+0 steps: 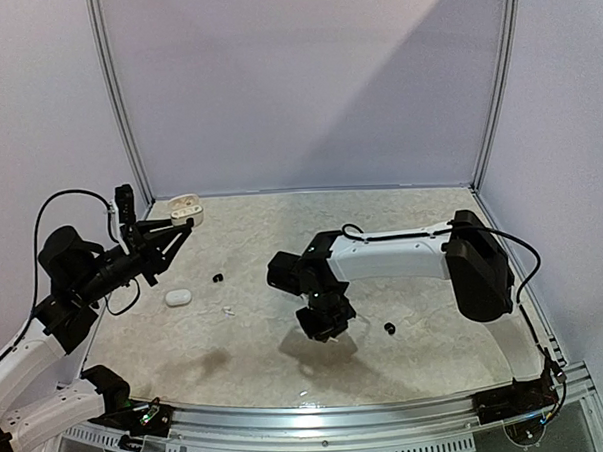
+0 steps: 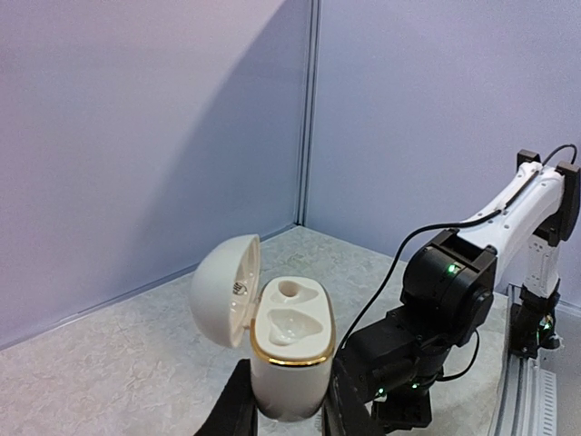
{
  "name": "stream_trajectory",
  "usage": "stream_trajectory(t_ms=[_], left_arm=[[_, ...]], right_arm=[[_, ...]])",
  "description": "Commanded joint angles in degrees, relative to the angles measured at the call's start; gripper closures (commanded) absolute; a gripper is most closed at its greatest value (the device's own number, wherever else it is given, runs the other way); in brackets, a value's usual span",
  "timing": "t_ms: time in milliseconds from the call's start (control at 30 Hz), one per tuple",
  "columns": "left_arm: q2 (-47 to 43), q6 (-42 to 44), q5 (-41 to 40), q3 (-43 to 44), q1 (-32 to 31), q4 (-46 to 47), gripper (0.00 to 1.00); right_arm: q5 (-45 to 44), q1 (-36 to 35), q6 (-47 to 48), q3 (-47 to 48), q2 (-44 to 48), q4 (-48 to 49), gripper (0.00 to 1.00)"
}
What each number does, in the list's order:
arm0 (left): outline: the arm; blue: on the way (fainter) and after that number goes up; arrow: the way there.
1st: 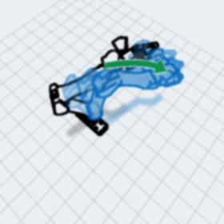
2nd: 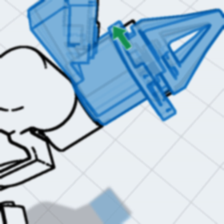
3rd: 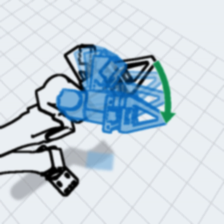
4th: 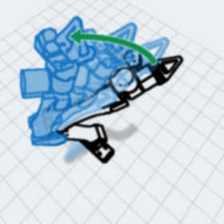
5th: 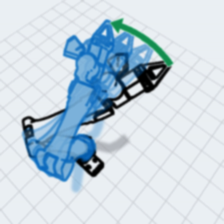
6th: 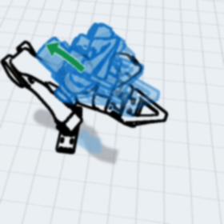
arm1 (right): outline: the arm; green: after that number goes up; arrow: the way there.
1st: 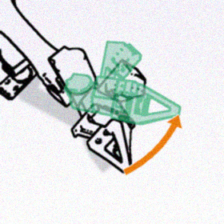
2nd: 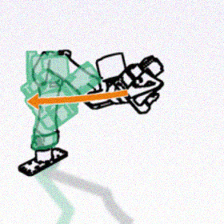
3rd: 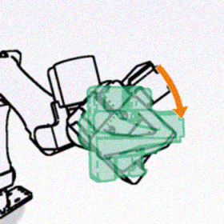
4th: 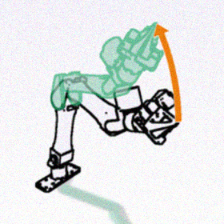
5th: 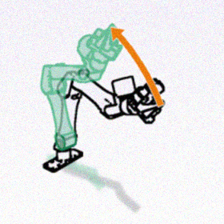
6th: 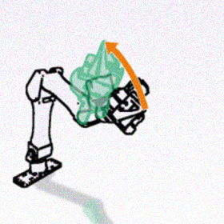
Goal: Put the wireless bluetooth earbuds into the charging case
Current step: Pick up the right earbud from the center of the board, then insert the right earbud into the right side groove of the charging case.
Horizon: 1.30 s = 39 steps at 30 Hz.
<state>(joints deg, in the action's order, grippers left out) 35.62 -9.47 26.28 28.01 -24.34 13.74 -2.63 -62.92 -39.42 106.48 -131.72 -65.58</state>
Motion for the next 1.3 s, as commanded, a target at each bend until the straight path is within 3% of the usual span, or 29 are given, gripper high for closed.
stream_trajectory(t_ms=[0,367,533,900,1067,1267], left_arm=[[-1.13,0.41,-0.09,1.06,0.73,-0.92,1.00],[-0.98,-0.55,1.21,0.18,0.67,-0.04,1.00],[-0.75,-0.27,2.30,-0.05,0.70,-0.50,1.00],[3.28,-1.25,15.87,4.80,0.39,4.91,1.00],[4.35,-1.19,20.83,7.01,-0.95,7.82,1.00],[7.21,-1.51,23.19,11.09,-2.39,10.10,1.00]], right_arm=[[1.43,1.10,1.43,-1.21,2.42,3.22,0.91],[4.16,3.19,2.84,-5.07,12.37,13.11,0.94],[5.52,3.36,6.93,-2.64,18.13,19.10,0.94],[17.94,2.62,23.96,-0.20,33.32,49.06,0.99],[28.32,1.35,26.12,2.84,32.15,59.66,1.00],[36.47,0.24,30.07,11.83,27.92,60.23,1.00]])
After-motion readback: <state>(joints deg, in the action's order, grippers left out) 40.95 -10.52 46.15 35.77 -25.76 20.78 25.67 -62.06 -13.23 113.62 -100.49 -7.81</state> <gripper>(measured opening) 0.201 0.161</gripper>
